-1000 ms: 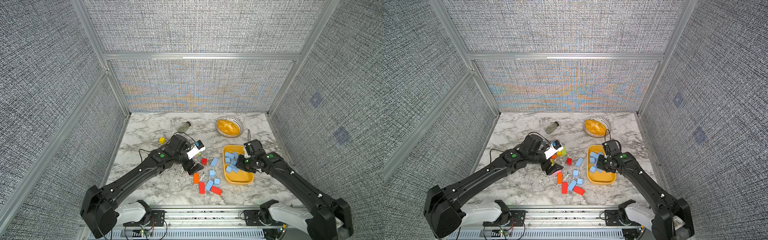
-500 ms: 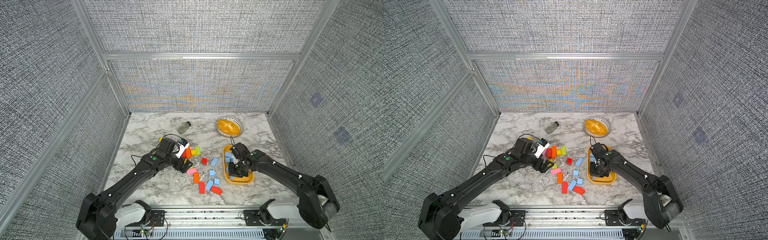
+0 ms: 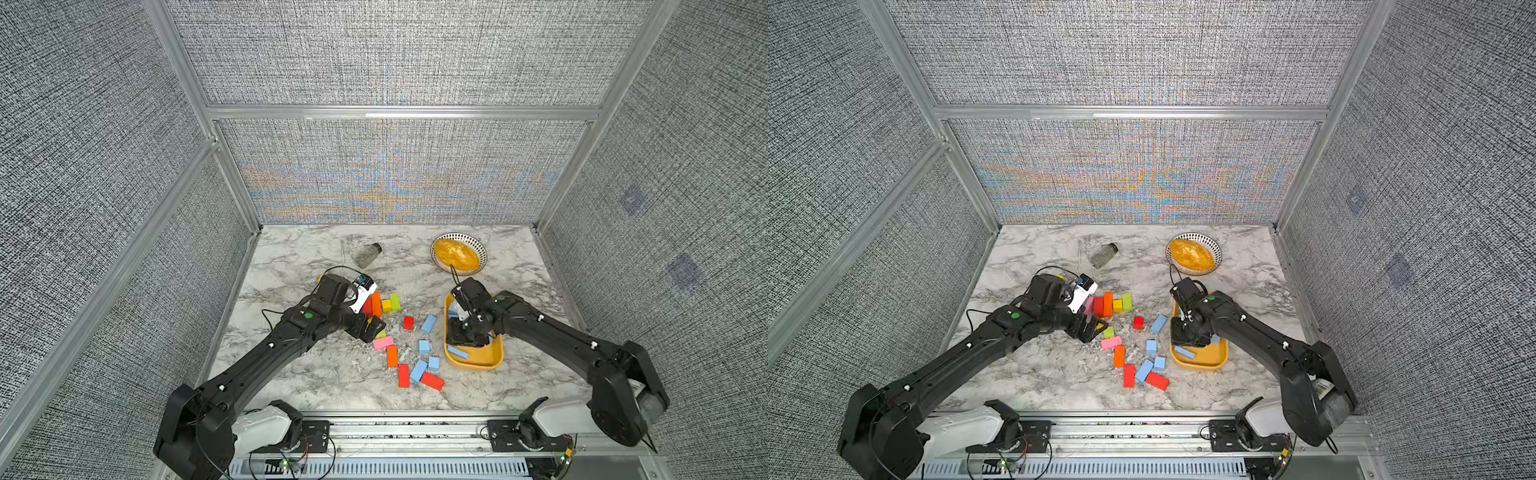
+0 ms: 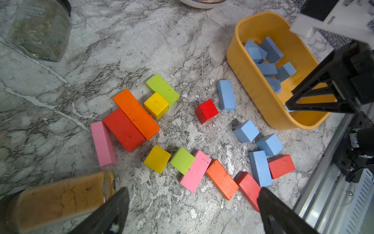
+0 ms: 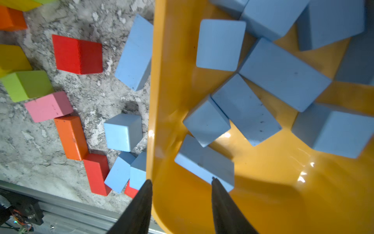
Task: Pick out the blue building blocks
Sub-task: Place the building block in the storage box, then pick up the building block from the center of the board.
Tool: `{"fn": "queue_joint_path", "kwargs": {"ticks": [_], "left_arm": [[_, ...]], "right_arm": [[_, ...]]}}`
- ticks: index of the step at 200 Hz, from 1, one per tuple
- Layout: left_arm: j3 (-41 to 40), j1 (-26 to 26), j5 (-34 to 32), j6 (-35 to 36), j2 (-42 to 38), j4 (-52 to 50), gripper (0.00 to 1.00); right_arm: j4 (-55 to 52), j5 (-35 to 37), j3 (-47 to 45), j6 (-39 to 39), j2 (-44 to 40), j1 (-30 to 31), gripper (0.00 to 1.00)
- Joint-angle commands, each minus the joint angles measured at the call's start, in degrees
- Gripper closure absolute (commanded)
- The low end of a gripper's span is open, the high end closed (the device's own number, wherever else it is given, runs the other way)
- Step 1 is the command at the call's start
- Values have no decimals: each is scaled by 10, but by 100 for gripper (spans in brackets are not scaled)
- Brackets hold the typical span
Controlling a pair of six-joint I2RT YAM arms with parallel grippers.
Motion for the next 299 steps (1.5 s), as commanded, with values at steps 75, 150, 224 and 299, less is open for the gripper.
{"fn": "queue_joint_path", "kwargs": {"ticks": [75, 150, 224, 299], "left_arm": [[-24, 67, -29, -47, -6, 28, 0], [-53, 144, -29, -66, -37, 43, 0], [-65, 166, -14, -68, -55, 50, 0], [-74, 171, -9, -69, -65, 52, 0]], "right_arm": [[-18, 90, 154, 70, 41, 96, 50], [38, 38, 184, 112, 182, 170, 47], [-47, 67, 188, 173, 247, 173, 43], [-72, 73, 197, 170, 265, 165, 41]]}}
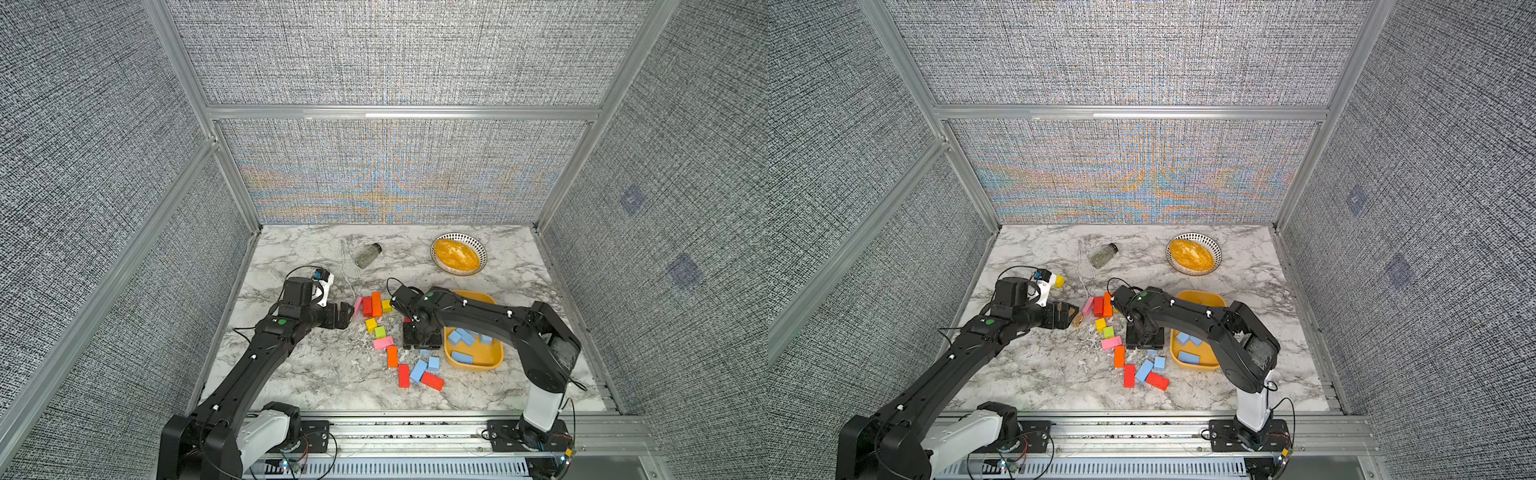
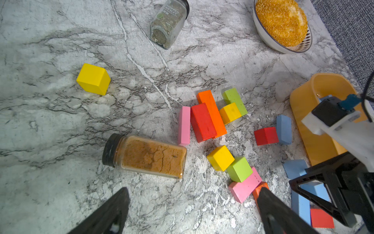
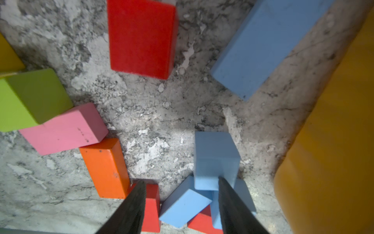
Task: Pick out the blue building blocks
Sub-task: Pick up the building block from the center of the board.
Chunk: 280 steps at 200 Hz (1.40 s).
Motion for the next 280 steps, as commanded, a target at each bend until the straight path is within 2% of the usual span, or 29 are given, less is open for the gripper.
{"fn": "queue_joint_path", "kwargs": {"ticks": [1, 86, 176, 207, 229, 240, 280], "left_arm": [[-3, 2, 9, -1, -2, 14, 0], [-12, 3, 17, 1, -10, 21, 0], [-15, 6, 23, 1, -14, 22, 0], [-17, 7, 25, 4, -14, 23, 0], [-17, 7, 31, 8, -14, 22, 0], [-16, 7, 33, 11, -15, 21, 0], [-11, 7, 67, 20, -7, 25, 0]], "right_arm": [[-32, 15, 1, 6, 4, -4, 41], [-47, 40, 4, 13, -17, -16, 38], [-5, 20, -32, -38, -2, -51, 41], [24, -1, -38, -48, 7, -51, 53], [35, -13, -36, -50, 8, -49, 74], [33, -12, -32, -49, 5, -48, 81], [5, 19, 6, -44, -33, -49, 88]]}}
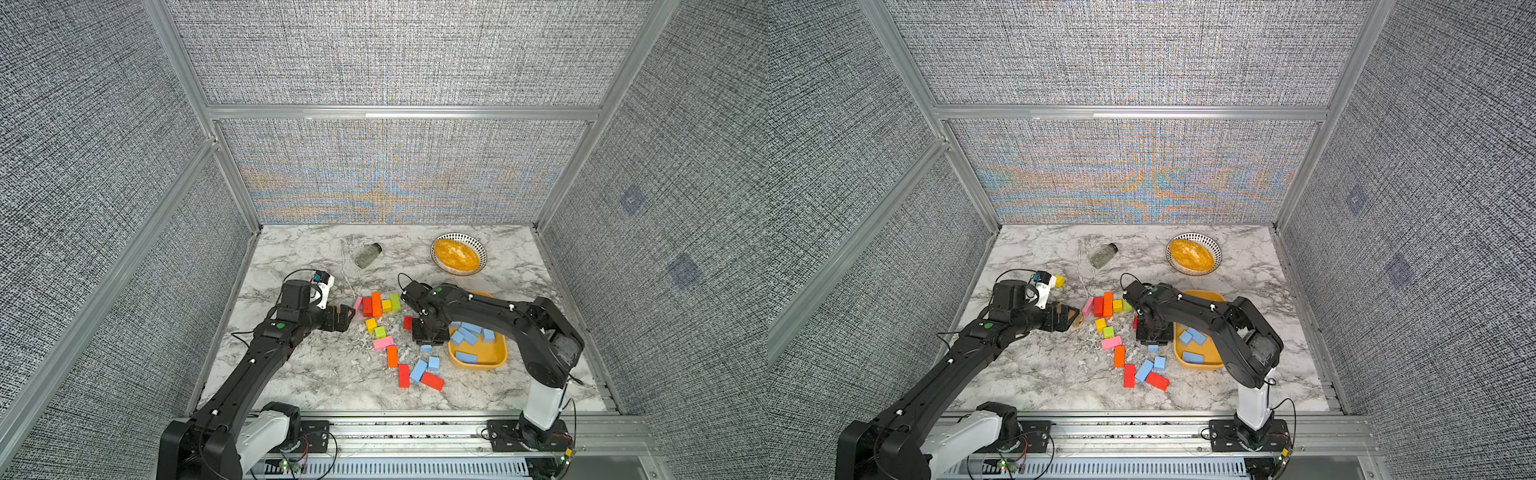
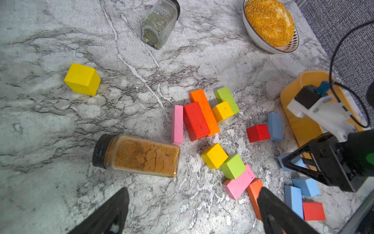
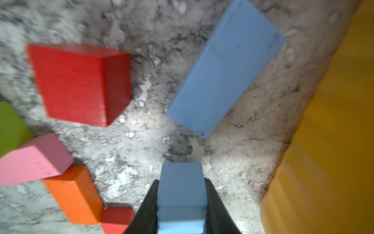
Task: Pick out the blue building blocks
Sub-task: Pick up the building block from the center of the board, then place the building block in the storage box.
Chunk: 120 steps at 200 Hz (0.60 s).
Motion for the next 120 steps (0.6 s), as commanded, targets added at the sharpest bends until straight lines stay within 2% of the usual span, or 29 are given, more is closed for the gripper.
{"fn": "queue_joint_path", "kwargs": {"ticks": [1, 24, 47, 97, 120], "left_arm": [[6, 0, 35, 15, 6, 12, 0], [13, -7, 85, 15, 20, 13, 0], [18, -30, 98, 15, 28, 11, 0], [64, -115, 91, 50, 85, -20, 0], [82, -130, 93, 55, 114, -24, 0]], "right_arm": [[-20, 26, 28, 1, -23, 0, 88], [-38, 43, 50, 3, -63, -13, 89], [-41, 37, 31, -1, -121, -54, 89], [-58, 37, -75, -49, -242, -187, 89], [-48, 25, -154, -58, -293, -243, 89]]}}
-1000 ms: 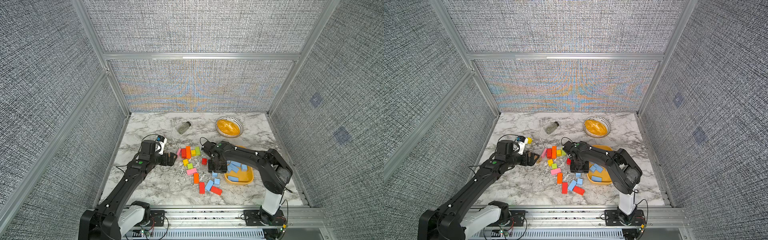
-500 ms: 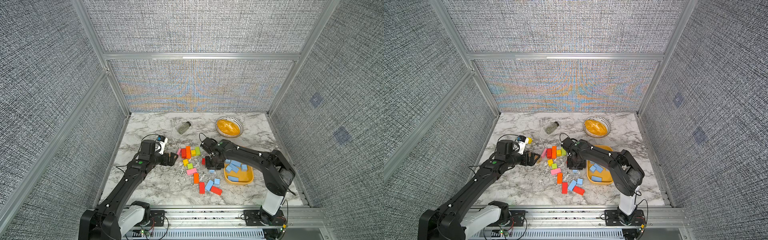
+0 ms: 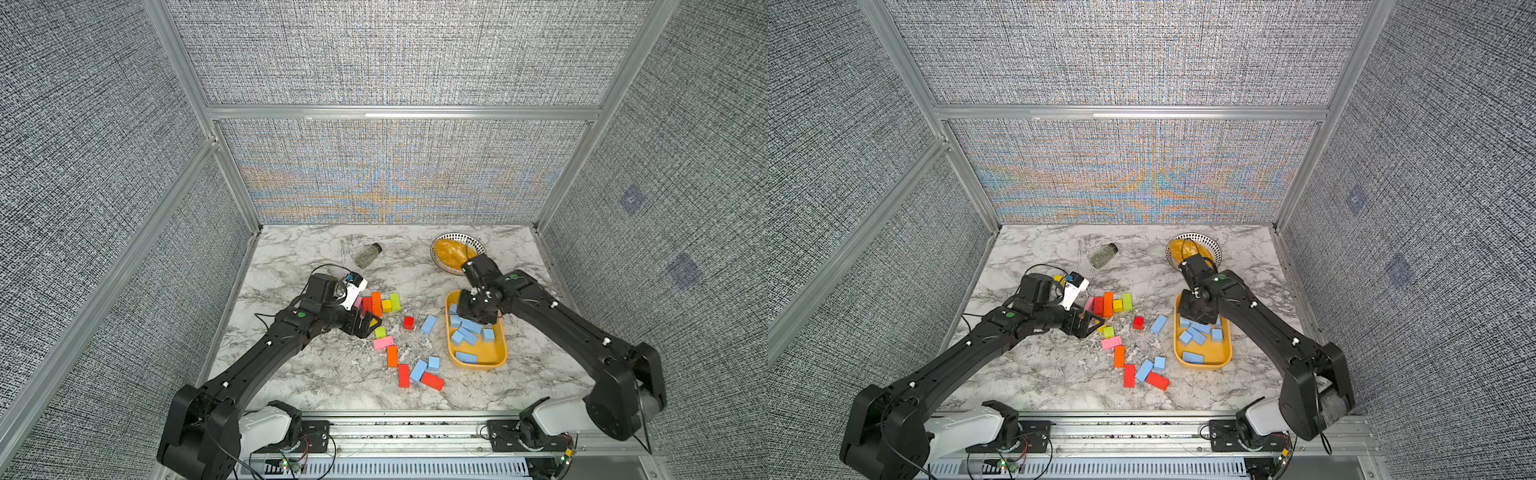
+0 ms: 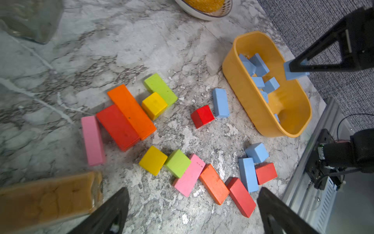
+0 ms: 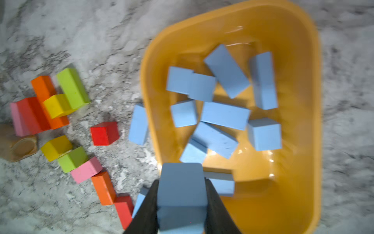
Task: Pick out the blue building blocks
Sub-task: Place the building block in the storage box.
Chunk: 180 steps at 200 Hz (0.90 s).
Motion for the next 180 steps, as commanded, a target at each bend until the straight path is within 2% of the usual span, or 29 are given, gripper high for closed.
{"fn": "queue_joint_path", "kwargs": {"ticks": [1, 31, 63, 94, 132, 180], "left_arm": [[14, -8, 7, 16, 20, -13, 0], [21, -9, 4, 15, 26, -12, 0], [17, -9, 5, 11, 24, -12, 0], [15, -9, 2, 12, 22, -13, 0], [16, -9, 1, 13, 21, -15, 0], [16, -9, 0, 15, 19, -15, 0]], "right_arm": [[-11, -13, -55, -22, -36, -39, 89], [21, -38, -127, 1, -100, -59, 88], [32, -42, -159, 13, -120, -61, 85], [18, -33, -156, 5, -112, -61, 80], [1, -17, -143, 0, -106, -62, 67], [-22, 5, -123, 9, -109, -59, 61]]}}
